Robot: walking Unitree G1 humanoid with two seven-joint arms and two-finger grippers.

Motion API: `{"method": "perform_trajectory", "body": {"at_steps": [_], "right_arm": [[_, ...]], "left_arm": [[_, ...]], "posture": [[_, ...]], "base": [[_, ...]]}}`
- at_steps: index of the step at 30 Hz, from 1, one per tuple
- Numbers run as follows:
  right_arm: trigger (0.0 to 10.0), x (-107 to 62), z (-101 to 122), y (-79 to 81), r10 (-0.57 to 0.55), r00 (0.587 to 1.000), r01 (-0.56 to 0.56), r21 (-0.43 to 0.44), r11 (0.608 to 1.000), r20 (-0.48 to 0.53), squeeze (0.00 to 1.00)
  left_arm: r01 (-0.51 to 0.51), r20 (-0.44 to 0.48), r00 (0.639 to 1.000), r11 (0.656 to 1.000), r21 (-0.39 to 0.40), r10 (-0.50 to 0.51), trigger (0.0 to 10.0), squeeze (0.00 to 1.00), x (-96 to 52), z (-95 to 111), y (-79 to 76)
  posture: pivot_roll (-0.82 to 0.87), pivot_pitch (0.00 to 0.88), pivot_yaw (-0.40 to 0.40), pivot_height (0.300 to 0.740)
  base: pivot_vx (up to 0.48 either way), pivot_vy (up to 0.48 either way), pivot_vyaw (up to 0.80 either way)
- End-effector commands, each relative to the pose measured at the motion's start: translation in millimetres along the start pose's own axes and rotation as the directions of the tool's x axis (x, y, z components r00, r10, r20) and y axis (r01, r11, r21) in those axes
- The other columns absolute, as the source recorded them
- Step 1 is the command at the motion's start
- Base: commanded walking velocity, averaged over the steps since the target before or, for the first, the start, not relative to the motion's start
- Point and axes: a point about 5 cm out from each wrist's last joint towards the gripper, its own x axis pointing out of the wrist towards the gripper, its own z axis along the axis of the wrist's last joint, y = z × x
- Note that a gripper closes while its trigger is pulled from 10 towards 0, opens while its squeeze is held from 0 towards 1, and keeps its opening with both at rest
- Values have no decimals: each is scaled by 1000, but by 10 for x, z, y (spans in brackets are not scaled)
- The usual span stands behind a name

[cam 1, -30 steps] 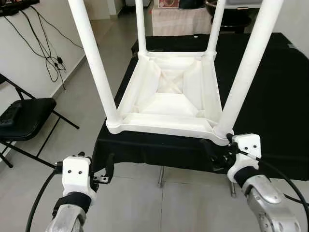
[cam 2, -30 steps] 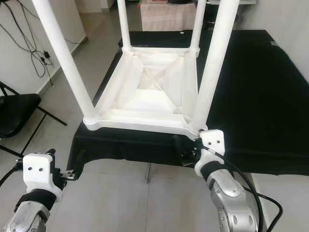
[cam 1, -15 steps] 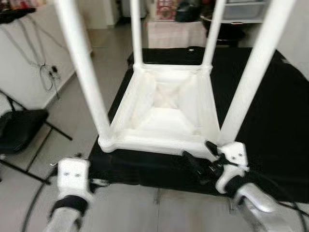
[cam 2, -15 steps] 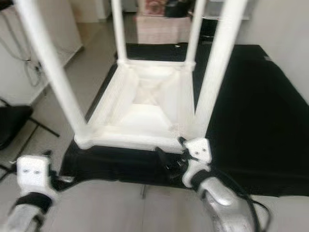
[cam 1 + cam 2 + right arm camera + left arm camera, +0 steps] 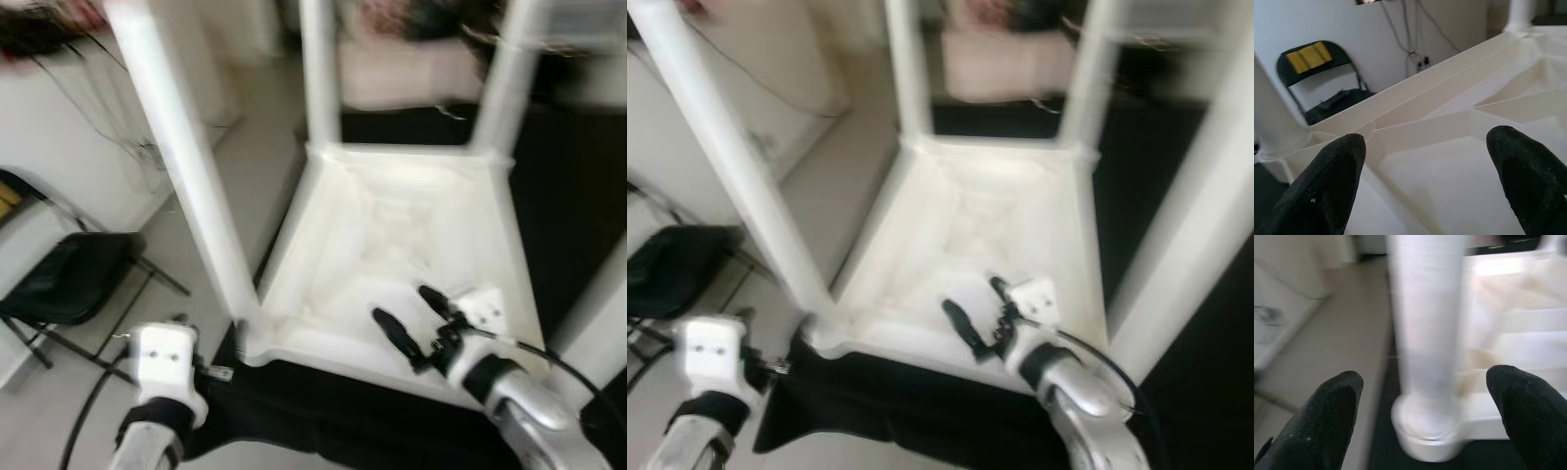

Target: Building children table

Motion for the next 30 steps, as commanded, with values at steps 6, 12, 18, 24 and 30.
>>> {"method": "perform_trajectory", "body": {"at_steps": [6,12,18,24,30], "right_arm": [[10000,-42,-27,49,48,999,-48,21,999,-4,0],[10000,-108,-4,99,129,992,-129,45,991,4,0],[10000,-343,81,223,344,938,-345,146,927,32,0],[10000,-546,212,147,360,931,-365,183,913,64,0],[10000,-832,327,139,424,904,-427,183,886,58,0]], "left_arm": [[94,-11,995,995,-31,-95,10000,0,-34,0,-62],[208,-34,977,977,-37,-210,10000,0,-72,-32,-152],[242,-40,969,969,-43,-243,10000,0,-72,-52,-157],[262,-42,964,964,-39,-264,10000,0,-63,-60,-138],[279,-38,959,960,-35,-280,10000,0,-19,-68,-103]], "posture": [[-109,96,44,740],[-116,90,42,740],[-140,86,44,740],[-166,89,46,740],[-205,93,63,740]], "base": [[0,0,0],[0,0,0],[0,0,0],[0,0,-133],[0,0,-800]]}}
